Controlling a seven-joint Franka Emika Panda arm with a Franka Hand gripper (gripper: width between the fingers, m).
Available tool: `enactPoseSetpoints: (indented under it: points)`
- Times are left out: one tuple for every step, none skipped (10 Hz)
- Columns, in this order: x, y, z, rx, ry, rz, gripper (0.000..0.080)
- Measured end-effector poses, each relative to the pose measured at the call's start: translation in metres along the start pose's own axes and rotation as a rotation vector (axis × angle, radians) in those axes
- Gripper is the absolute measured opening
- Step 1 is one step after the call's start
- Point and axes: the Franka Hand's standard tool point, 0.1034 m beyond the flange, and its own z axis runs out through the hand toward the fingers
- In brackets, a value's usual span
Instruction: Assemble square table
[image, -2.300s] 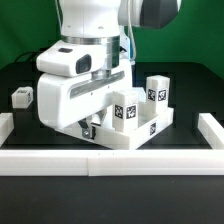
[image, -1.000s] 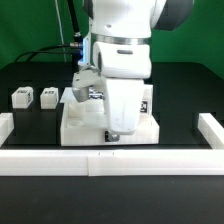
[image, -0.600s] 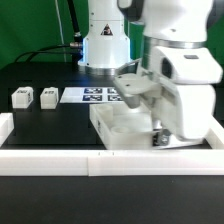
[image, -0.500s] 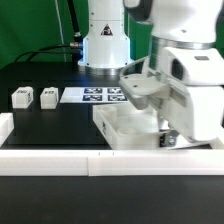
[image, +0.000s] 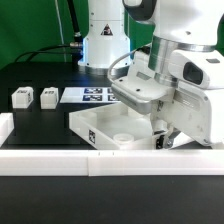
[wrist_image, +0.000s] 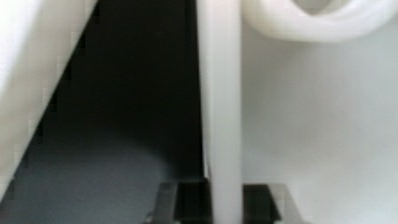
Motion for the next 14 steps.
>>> enactPoseSetpoints:
  points:
    - [-0.002, -0.001, 0.000, 0.003, -0.009, -0.075, 0.0059]
    - [-0.003, -0.003, 0.001, 0.009, -0.009, -0.121, 0.0059]
    - [-0.004, -0.006, 0.001, 0.017, -0.006, -0.156, 0.0059]
    - [-0.004, -0.009, 0.002, 0.029, -0.005, -0.188, 0.0059]
    - [-0.005, -0.011, 0.002, 0.036, -0.006, -0.227, 0.0059]
    - [-0.006, -0.015, 0.002, 0.048, -0.002, -0.268, 0.0059]
    - [-0.003, -0.019, 0.001, 0.069, -0.003, -0.295, 0.0059]
    - [0.004, -0.018, -0.002, 0.082, -0.017, -0.349, 0.0059]
    - [0.010, -0.019, -0.005, 0.096, -0.024, -0.416, 0.0059]
    - [0.018, -0.021, -0.005, 0.120, -0.021, -0.458, 0.0059]
    - [0.028, -0.021, -0.004, 0.145, -0.010, -0.518, 0.0059]
    - [0.038, -0.014, -0.001, 0.145, 0.001, -0.564, 0.0058]
    - [0.041, -0.007, -0.002, 0.126, 0.001, -0.579, 0.0058]
    - [0.039, 0.000, -0.001, 0.057, -0.002, -0.665, 0.0058]
